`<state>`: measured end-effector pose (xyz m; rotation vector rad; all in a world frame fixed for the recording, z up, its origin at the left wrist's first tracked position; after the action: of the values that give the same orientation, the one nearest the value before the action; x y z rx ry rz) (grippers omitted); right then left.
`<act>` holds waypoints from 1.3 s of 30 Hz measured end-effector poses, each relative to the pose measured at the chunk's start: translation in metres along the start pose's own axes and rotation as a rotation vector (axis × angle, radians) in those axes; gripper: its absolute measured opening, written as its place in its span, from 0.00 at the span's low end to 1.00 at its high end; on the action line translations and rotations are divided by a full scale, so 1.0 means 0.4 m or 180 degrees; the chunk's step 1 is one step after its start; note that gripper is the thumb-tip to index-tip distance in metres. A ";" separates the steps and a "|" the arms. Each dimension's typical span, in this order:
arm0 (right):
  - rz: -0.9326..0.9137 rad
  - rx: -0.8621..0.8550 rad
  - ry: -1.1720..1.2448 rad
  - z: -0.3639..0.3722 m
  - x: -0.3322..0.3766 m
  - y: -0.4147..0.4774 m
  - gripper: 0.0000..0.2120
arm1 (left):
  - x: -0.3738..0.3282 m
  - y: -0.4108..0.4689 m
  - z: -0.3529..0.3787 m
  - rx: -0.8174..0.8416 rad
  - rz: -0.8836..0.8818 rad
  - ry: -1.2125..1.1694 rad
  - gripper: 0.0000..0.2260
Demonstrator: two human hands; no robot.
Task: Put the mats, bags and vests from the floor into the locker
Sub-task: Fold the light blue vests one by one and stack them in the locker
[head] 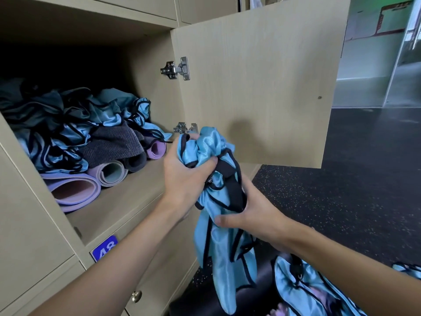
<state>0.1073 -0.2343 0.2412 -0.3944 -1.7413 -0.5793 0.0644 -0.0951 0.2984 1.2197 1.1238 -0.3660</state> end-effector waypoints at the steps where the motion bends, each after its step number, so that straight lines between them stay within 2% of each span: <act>1: 0.0135 -0.0111 -0.0058 -0.006 -0.001 -0.002 0.46 | 0.002 0.010 -0.015 -0.0097 0.0101 0.0171 0.15; 3: 0.0199 -0.0335 -0.0025 -0.022 0.001 -0.003 0.43 | 0.008 0.020 -0.045 -0.0241 0.0323 0.0768 0.18; 5: -0.0064 -0.0581 0.0133 -0.034 0.020 -0.001 0.39 | 0.027 0.017 -0.064 -0.0195 0.0413 0.1432 0.22; 7: -0.0381 -0.0901 0.0070 -0.038 0.039 0.003 0.34 | 0.048 0.003 -0.052 0.0030 0.0317 0.1708 0.25; 9: -0.0582 -0.1303 -0.0315 -0.038 0.047 0.007 0.26 | 0.052 -0.014 -0.016 0.0360 0.0134 0.1462 0.25; 11: -0.0675 -0.1538 -0.0627 -0.037 0.048 0.010 0.18 | 0.041 -0.025 0.021 0.0623 0.0004 0.0956 0.18; 15: -0.0832 -0.1455 -0.0821 -0.025 0.059 0.013 0.14 | 0.022 -0.036 0.051 0.1050 -0.0654 -0.0092 0.05; 18: -0.1032 -0.0994 -0.1159 -0.016 0.064 0.017 0.12 | 0.033 -0.040 0.046 0.0851 -0.0721 -0.0209 0.14; 19: -0.0969 -0.0772 -0.1259 -0.016 0.058 0.018 0.13 | 0.033 -0.039 0.042 0.0685 -0.0755 -0.0257 0.15; 20: -0.0821 -0.0563 -0.1241 -0.017 0.053 0.016 0.19 | 0.035 -0.037 0.036 0.0530 -0.0744 -0.0240 0.15; 22: -0.0574 -0.0255 -0.0751 -0.020 0.045 0.005 0.35 | 0.031 -0.032 0.023 0.0243 -0.0630 -0.0117 0.13; 23: -0.0511 -0.0187 -0.0388 -0.023 0.034 0.000 0.39 | 0.030 -0.027 0.016 0.0135 -0.0522 -0.0084 0.13; 25: -0.0302 -0.0123 0.0211 -0.019 0.006 -0.003 0.40 | 0.025 -0.018 0.009 0.0049 -0.0235 -0.0042 0.14; 29: 0.0080 0.0216 0.1275 0.005 -0.002 0.005 0.31 | 0.021 -0.019 0.008 0.0401 0.0364 0.0549 0.25; 31: -0.0109 0.0084 0.1759 0.002 0.019 0.017 0.40 | 0.029 -0.025 0.007 0.0628 0.0446 0.0861 0.27; 33: -0.0293 -0.0190 0.1622 -0.004 0.038 0.023 0.51 | 0.038 -0.030 0.004 0.0814 0.0427 0.0926 0.27; 35: -0.0388 -0.0263 0.1132 0.001 0.043 0.027 0.57 | 0.048 -0.035 0.007 0.1064 0.0406 0.0972 0.27; 37: -0.0413 -0.0312 0.0843 0.017 0.037 0.030 0.56 | 0.062 -0.043 0.012 0.1397 0.0240 0.1041 0.33; 39: -0.0530 -0.0427 0.0625 0.033 0.037 0.036 0.49 | 0.075 -0.049 0.015 0.1592 0.0126 0.1238 0.39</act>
<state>0.1011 -0.2155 0.2558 -0.2771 -1.5601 -0.8302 0.0660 -0.0979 0.2623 1.8068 1.3843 -0.4037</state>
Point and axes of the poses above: each hand's wrist, its own y-axis towards the middle knuckle, its own z-axis out of the palm, x = y × z, the point moved 2 cm from there along y, towards the middle knuckle, and after that the axes turned 11 degrees about x, right-handed, at the moved point
